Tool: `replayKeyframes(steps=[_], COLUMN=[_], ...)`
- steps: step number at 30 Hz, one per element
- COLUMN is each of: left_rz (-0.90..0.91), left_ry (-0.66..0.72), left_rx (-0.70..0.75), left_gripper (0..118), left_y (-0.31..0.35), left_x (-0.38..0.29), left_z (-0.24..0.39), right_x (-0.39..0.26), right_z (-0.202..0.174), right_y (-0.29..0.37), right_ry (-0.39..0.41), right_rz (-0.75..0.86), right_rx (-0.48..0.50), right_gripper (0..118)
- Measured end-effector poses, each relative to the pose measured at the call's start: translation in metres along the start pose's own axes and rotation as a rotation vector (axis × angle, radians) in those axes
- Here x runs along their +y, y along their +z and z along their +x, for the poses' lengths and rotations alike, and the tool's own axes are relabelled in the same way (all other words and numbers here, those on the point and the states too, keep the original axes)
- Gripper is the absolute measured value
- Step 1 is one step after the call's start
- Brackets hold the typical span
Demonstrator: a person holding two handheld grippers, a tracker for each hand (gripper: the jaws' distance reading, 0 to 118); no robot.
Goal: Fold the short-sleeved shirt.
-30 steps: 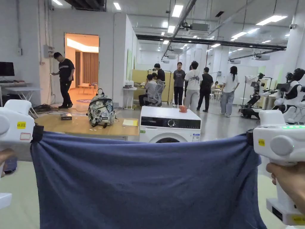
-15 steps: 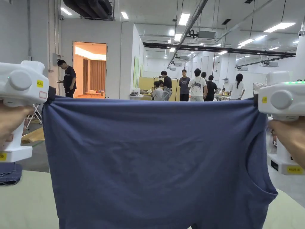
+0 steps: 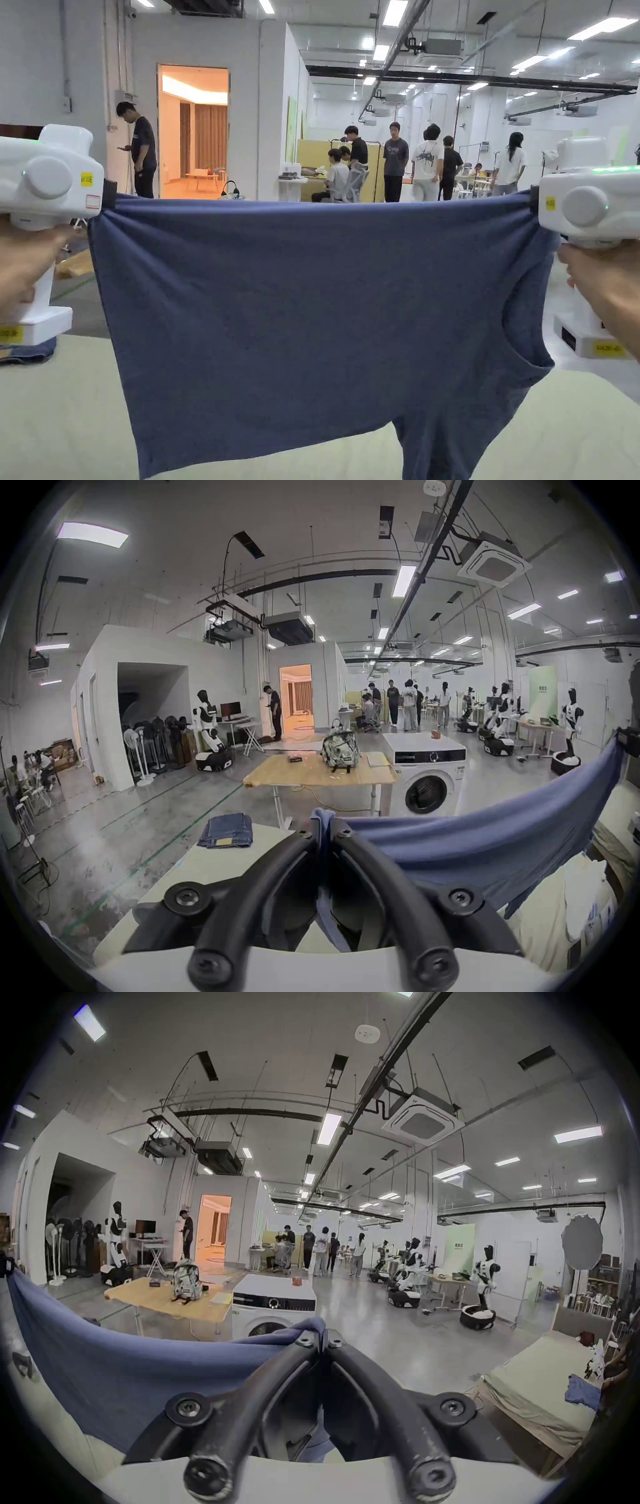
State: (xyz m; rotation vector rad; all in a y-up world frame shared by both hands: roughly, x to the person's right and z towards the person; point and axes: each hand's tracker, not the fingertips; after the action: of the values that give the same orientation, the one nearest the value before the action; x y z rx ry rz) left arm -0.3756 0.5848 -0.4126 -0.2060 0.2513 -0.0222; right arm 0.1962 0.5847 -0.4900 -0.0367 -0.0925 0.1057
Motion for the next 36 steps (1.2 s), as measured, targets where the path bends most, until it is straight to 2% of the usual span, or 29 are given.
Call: replayKeyframes(steps=[7, 12, 19, 23, 30, 32, 36], left_rz=[-0.076, -0.112, -0.183, -0.237, -0.37, -0.421, -0.56], left_ry=[0.01, 0.028, 0.067, 0.108, 0.066, 0.054, 0.038], left_rx=[-0.04, -0.085, -0.14, -0.168, -0.198, -0.188, -0.194], left_gripper=[0, 0, 0, 0, 0, 0, 0], left_y=[0.025, 0.067, 0.159, 0.214, 0.277, 0.282, 0.286], left_x=[-0.077, -0.136, -0.233, -0.279, -0.345, -0.366, -0.407], left_z=[-0.002, -0.005, -0.018, -0.028, -0.02, -0.019, -0.017], right_x=[-0.08, -0.133, -0.216, -0.258, -0.323, -0.343, -0.385], right_z=[0.005, 0.017, 0.044, 0.058, 0.073, 0.078, 0.078], right_y=[0.044, 0.107, 0.187, 0.23, 0.296, 0.309, 0.333], right_ry=[0.06, 0.047, 0.025, 0.05, 0.079, 0.061, 0.121], right_rz=[-0.08, -0.131, -0.245, -0.309, -0.495, -0.551, -0.701], right_rx=[0.013, 0.029, 0.074, 0.078, 0.082, 0.091, 0.099], right_gripper=[0, 0, 0, 0, 0, 0, 0])
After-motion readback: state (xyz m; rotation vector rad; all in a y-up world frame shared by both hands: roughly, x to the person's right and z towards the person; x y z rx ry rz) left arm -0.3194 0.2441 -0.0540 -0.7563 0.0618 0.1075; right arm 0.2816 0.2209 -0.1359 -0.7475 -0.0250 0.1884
